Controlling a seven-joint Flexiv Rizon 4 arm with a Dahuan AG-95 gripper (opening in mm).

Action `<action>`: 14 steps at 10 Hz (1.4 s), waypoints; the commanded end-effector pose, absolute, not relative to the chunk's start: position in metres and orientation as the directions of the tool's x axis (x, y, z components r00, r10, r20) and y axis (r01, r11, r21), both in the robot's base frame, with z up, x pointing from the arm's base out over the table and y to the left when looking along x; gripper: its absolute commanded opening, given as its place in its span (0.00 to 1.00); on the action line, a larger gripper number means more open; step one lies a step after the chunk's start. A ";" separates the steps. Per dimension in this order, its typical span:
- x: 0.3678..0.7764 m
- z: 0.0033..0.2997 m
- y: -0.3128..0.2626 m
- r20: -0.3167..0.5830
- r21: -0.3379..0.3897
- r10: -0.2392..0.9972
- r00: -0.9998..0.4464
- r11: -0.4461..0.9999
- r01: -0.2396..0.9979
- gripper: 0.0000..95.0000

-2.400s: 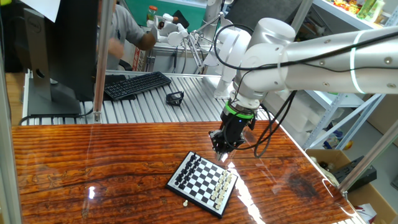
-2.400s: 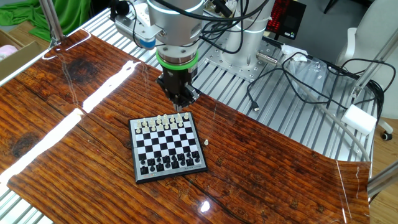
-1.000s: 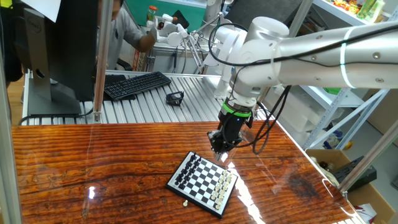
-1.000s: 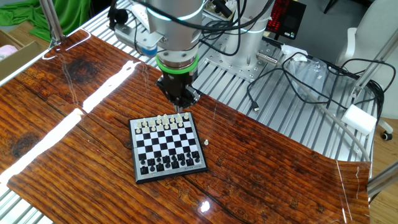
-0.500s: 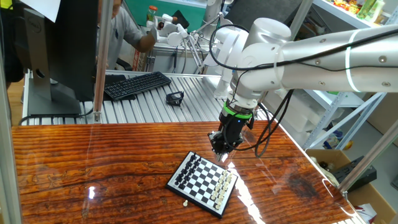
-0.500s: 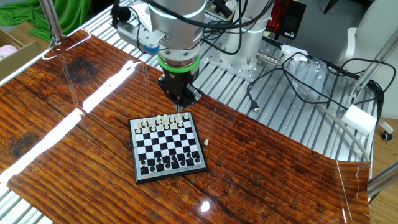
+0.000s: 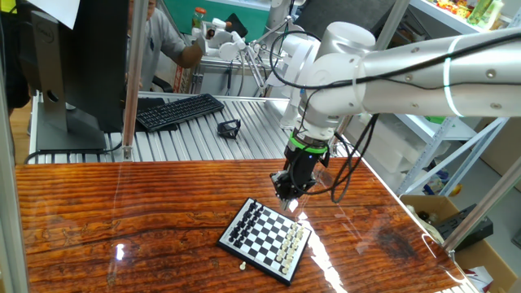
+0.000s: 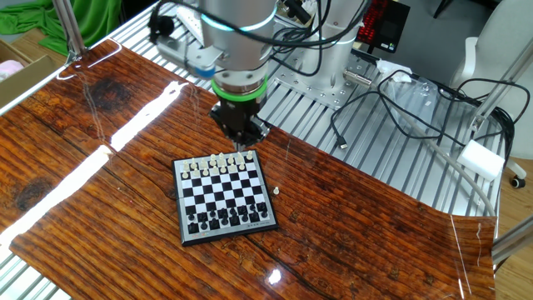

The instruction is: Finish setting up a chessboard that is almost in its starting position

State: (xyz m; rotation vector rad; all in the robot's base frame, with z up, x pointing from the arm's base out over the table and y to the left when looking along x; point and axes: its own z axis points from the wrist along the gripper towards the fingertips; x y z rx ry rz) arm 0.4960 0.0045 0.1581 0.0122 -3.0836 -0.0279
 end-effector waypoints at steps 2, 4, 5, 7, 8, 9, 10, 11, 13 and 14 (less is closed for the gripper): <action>0.479 0.150 0.005 0.046 0.014 -0.004 -0.999 1.000 -0.003 0.00; 0.471 0.147 0.004 0.043 0.017 0.001 -0.999 1.000 0.002 0.00; 0.463 0.143 0.004 0.040 0.019 0.007 -0.999 1.000 0.008 0.00; 0.451 0.137 0.007 0.037 0.023 0.022 -0.999 0.999 0.023 0.00; 0.444 0.135 0.013 0.033 0.022 0.038 -0.999 0.999 0.039 0.00; 0.434 0.132 0.023 0.021 0.020 0.065 -0.998 0.998 0.065 0.00; 0.430 0.129 0.028 0.015 0.020 0.077 -0.997 0.997 0.077 0.00; 0.424 0.124 0.039 0.002 0.021 0.101 -0.995 0.995 0.101 0.00; 0.416 0.114 0.054 -0.020 0.025 0.137 -0.990 0.990 0.137 0.00; 0.413 0.109 0.059 -0.026 0.028 0.155 -0.988 0.988 0.154 0.00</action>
